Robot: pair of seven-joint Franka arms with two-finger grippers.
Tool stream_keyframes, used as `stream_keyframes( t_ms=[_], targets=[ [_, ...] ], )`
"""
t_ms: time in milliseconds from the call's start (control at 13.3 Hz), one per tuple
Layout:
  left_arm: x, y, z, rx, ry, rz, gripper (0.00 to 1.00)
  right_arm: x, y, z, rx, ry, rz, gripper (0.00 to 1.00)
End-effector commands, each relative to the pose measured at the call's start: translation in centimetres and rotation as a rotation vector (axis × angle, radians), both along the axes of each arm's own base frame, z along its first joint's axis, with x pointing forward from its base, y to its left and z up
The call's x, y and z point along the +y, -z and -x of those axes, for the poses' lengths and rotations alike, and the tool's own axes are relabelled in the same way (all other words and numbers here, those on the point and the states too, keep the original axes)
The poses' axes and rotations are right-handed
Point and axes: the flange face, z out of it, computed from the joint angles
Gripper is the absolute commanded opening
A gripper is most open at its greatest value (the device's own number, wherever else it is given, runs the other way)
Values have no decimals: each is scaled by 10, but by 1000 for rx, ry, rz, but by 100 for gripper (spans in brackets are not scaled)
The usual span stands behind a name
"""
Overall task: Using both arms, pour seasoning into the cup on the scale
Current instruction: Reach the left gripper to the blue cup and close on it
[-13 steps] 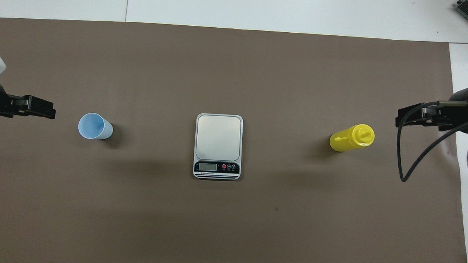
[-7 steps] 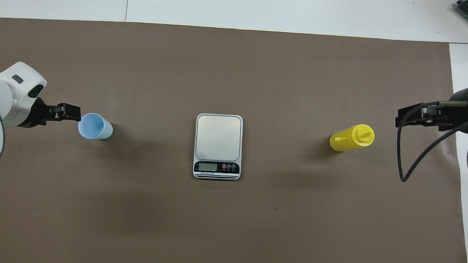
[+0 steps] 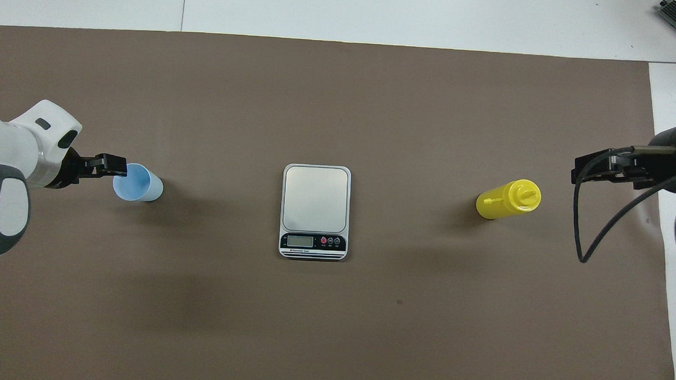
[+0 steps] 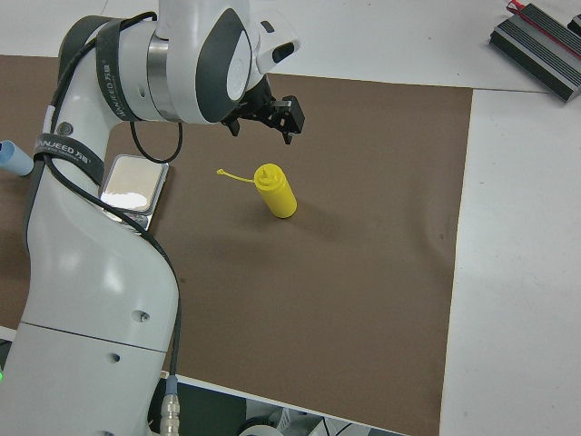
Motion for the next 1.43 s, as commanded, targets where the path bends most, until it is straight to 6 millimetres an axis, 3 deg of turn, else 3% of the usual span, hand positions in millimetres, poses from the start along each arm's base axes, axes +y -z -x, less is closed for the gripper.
stream_keyframes(
  t_ms=[0, 677, 752, 978, 1204, 1354],
  targets=[
    [-1, 14, 1, -4, -20, 13, 100, -2, 0, 3, 7, -16, -20, 100],
    [-5, 41, 5, 16, -19, 15, 99, -3, 0, 4, 9, -14, -20, 100],
    [-4, 41, 5, 20, -17, 15, 79, -3, 0, 3, 7, -14, -20, 100],
    [-3, 41, 5, 24, -11, 13, 2, -2, 0, 4, 9, -16, -20, 100],
    [-3, 33, 0, 38, 25, 13, 0, -3, 0, 4, 9, -14, -20, 100],
    [-3, 5, -14, 45, 36, 12, 0, -3, 0, 3, 7, -14, -20, 100]
  ],
)
